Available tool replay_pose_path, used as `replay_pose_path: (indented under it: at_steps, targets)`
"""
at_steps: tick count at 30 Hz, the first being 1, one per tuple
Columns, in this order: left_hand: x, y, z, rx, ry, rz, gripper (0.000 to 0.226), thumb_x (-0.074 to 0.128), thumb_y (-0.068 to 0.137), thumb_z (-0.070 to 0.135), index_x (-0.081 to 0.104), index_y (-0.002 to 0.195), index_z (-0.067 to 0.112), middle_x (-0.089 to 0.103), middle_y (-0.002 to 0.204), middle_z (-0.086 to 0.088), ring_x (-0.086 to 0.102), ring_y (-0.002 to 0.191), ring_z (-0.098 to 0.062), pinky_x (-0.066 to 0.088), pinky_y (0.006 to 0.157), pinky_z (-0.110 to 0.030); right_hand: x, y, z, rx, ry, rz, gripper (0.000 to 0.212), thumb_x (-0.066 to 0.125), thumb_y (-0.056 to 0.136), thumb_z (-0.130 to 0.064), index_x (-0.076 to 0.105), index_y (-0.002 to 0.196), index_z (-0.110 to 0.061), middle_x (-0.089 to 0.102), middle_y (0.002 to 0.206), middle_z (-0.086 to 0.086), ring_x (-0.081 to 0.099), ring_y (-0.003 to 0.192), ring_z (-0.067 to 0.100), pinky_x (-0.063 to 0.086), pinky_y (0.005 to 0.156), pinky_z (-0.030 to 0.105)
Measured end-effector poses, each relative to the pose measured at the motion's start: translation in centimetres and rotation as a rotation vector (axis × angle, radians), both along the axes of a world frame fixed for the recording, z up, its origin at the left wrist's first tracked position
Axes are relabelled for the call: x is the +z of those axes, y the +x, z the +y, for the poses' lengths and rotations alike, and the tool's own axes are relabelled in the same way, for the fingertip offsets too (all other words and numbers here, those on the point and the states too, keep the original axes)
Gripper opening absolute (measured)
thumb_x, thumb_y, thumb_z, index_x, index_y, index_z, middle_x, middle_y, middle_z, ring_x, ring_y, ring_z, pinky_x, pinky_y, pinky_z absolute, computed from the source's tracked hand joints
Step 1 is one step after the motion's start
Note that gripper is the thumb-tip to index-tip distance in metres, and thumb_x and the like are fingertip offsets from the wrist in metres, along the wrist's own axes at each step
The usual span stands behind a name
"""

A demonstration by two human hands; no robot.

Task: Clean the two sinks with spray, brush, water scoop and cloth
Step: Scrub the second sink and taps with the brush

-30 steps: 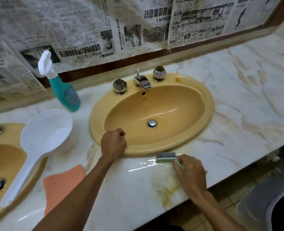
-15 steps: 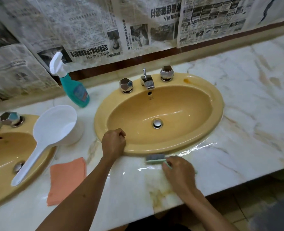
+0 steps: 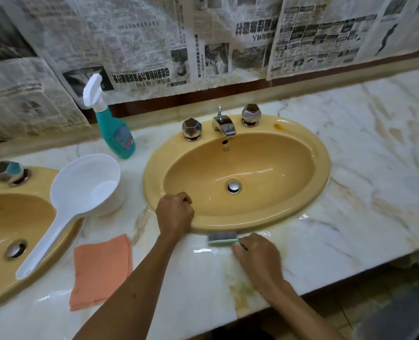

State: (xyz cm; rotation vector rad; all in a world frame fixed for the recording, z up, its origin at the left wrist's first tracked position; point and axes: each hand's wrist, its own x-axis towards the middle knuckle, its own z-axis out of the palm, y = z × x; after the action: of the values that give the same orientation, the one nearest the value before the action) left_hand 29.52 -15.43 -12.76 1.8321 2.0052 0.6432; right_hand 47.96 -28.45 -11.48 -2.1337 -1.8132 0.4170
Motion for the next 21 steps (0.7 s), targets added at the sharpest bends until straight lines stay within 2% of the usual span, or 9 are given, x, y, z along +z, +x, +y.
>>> replay_pose_path:
  at_steps: [3, 6, 9, 12, 15, 18, 21]
  targets:
    - [-0.3, -0.4, 0.0, -0.028, 0.013, 0.014, 0.037, 0.039, 0.07, 0.019, 0.076, 0.078, 0.017, 0.068, 0.073, -0.01, 0.06, 0.075, -0.029, 0.046, 0.063, -0.031, 0.5, -2.6, 0.7, 0.075, -0.024, -0.059, 0.034, 0.085, 0.054, -0.023, 0.052, 0.048, -0.02, 0.054, 0.049, -0.001, 0.055, 0.047, 0.021, 0.04, 0.046, 0.023]
    - [-0.5, -0.5, -0.2, -0.03, 0.041, -0.014, 0.038, 0.038, 0.07, 0.018, 0.075, 0.075, 0.015, 0.066, 0.07, -0.01, 0.058, 0.076, -0.029, 0.043, 0.064, -0.031, 1.2, 0.7, -0.1, -0.026, -0.054, -0.115, 0.017, 0.073, 0.079, -0.028, 0.064, 0.068, -0.019, 0.065, 0.066, 0.002, 0.065, 0.067, 0.028, 0.045, 0.063, 0.036]
    - [-0.5, -0.4, -0.4, -0.008, 0.081, -0.031, 0.033, 0.041, 0.068, 0.015, 0.074, 0.069, 0.014, 0.063, 0.064, -0.011, 0.058, 0.069, -0.031, 0.036, 0.06, -0.028, 2.9, 3.5, -0.1, -0.119, -0.079, -0.219, 0.025, 0.051, 0.098, -0.033, 0.068, 0.094, -0.014, 0.067, 0.089, 0.005, 0.065, 0.084, 0.031, 0.04, 0.069, 0.038]
    - [-0.5, -0.5, -0.5, -0.01, 0.104, -0.027, 0.029, 0.044, 0.068, 0.013, 0.073, 0.064, 0.014, 0.06, 0.058, -0.011, 0.057, 0.063, -0.032, 0.034, 0.059, -0.026, 4.2, 0.7, 1.8, 0.021, -0.159, -0.318, 0.024, 0.046, 0.101, -0.028, 0.066, 0.104, -0.015, 0.061, 0.101, 0.007, 0.062, 0.095, 0.033, 0.034, 0.07, 0.035]
    - [-0.5, -0.7, -0.6, -0.034, 0.1, -0.012, 0.027, 0.046, 0.067, 0.013, 0.072, 0.062, 0.014, 0.058, 0.057, -0.012, 0.057, 0.062, -0.033, 0.039, 0.058, -0.029, 5.4, -2.5, 3.5, 0.187, -0.248, -0.35, 0.02, 0.045, 0.099, -0.02, 0.063, 0.109, -0.017, 0.052, 0.107, 0.007, 0.058, 0.1, 0.032, 0.027, 0.074, 0.036]
    - [-0.6, -0.9, -0.6, -0.055, 0.095, -0.01, 0.025, 0.047, 0.067, 0.013, 0.071, 0.061, 0.015, 0.058, 0.055, -0.01, 0.056, 0.06, -0.033, 0.042, 0.057, -0.03, 7.7, 0.2, 5.6, 0.11, -0.402, -0.387, 0.023, 0.045, 0.1, -0.026, 0.057, 0.116, -0.014, 0.056, 0.117, 0.011, 0.056, 0.108, 0.034, 0.036, 0.08, 0.036]
    - [-0.6, -1.0, -0.6, -0.064, 0.126, -0.014, 0.028, 0.044, 0.068, 0.014, 0.07, 0.059, 0.014, 0.058, 0.054, -0.009, 0.056, 0.058, -0.032, 0.042, 0.056, -0.03, 9.8, 3.7, 7.2, 0.028, -0.521, -0.319, 0.028, 0.051, 0.097, -0.036, 0.054, 0.112, -0.013, 0.058, 0.113, 0.01, 0.057, 0.103, 0.03, 0.041, 0.074, 0.033]
